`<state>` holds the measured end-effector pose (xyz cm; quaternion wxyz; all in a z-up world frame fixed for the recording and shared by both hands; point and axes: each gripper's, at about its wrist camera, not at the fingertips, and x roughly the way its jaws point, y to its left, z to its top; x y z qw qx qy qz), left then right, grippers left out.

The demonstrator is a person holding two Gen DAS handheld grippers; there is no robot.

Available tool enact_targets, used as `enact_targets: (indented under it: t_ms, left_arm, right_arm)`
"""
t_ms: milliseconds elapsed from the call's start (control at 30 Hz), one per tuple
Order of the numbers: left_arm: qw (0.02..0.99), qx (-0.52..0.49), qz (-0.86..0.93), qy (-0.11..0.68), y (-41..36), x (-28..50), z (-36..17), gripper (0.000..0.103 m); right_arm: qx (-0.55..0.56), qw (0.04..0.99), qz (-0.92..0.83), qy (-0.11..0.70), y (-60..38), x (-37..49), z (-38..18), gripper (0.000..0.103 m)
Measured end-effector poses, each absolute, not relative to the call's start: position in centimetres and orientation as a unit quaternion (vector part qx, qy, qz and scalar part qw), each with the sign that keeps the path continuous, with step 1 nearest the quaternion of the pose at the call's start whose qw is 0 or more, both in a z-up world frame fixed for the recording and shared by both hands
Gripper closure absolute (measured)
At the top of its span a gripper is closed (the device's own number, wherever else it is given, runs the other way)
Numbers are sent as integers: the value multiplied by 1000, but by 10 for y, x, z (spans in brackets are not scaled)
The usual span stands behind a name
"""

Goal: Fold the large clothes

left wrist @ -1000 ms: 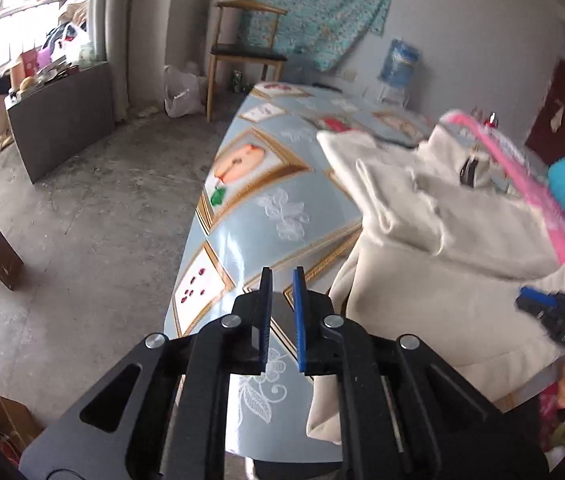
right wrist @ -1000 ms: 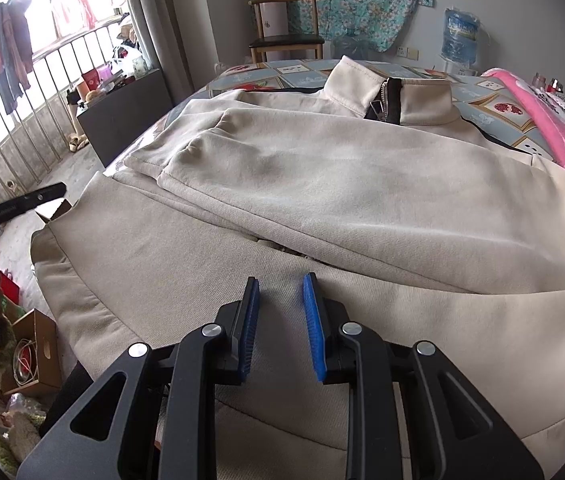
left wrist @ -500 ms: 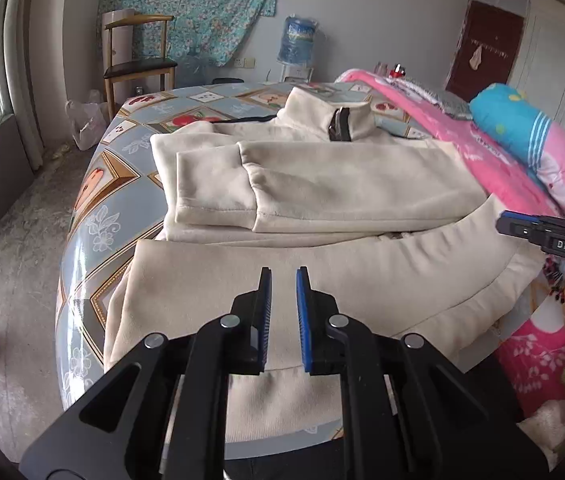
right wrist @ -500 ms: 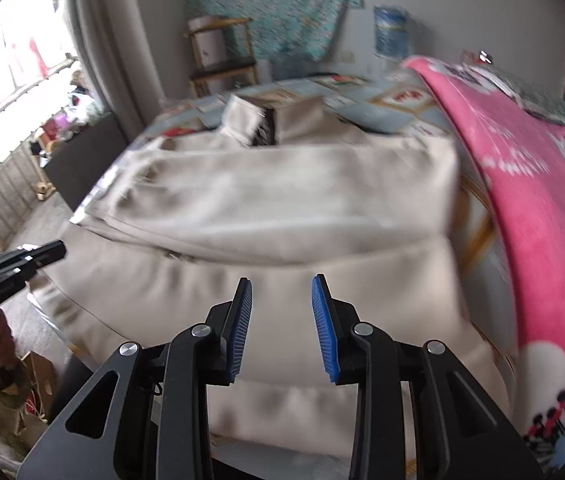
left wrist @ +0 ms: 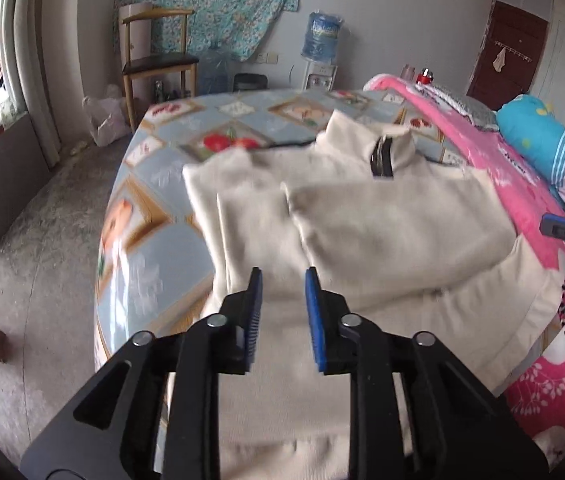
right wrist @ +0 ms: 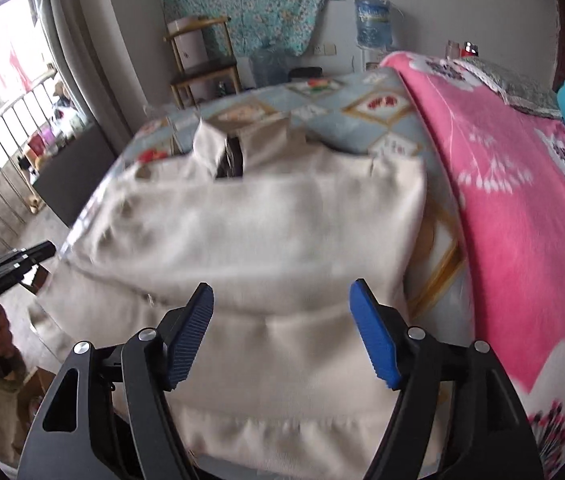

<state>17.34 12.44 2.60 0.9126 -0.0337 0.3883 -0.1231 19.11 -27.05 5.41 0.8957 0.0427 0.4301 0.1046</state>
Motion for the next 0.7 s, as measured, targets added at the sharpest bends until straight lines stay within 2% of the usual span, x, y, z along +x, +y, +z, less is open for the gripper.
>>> enact_targets:
  t_ms: [67, 133, 233, 433, 567, 600, 633, 667, 700]
  left_arm:
    - [911, -39, -138, 387, 119, 200, 42, 66]
    - [905, -53, -159, 392, 111, 232, 54, 38]
    - [896, -74, -176, 400, 100, 283, 63, 28]
    - [882, -69, -171, 434, 51, 403, 57, 28]
    - [872, -31, -165, 460, 5, 460, 35, 28]
    - [866, -27, -163, 472, -4, 472, 27, 33]
    - [859, -22, -161, 485, -12, 482, 18, 39]
    - [854, -16, -161, 495, -18, 487, 10, 40]
    - [847, -14, -166, 504, -23, 492, 3, 43]
  right_arm:
    - [60, 888, 123, 438, -273, 227, 69, 30]
    - [91, 876, 142, 452, -278, 268, 73, 27]
    - [115, 858, 136, 481, -280, 326, 70, 27]
    - [122, 827, 102, 539, -271, 458, 39, 27]
    - [93, 794, 102, 592, -255, 508, 2, 27]
    - [94, 786, 106, 602, -254, 513, -5, 33]
    - [89, 778, 113, 612, -250, 518, -12, 42]
    - [78, 772, 120, 620, -245, 521, -20, 46]
    - [71, 769, 125, 623, -243, 519, -23, 59]
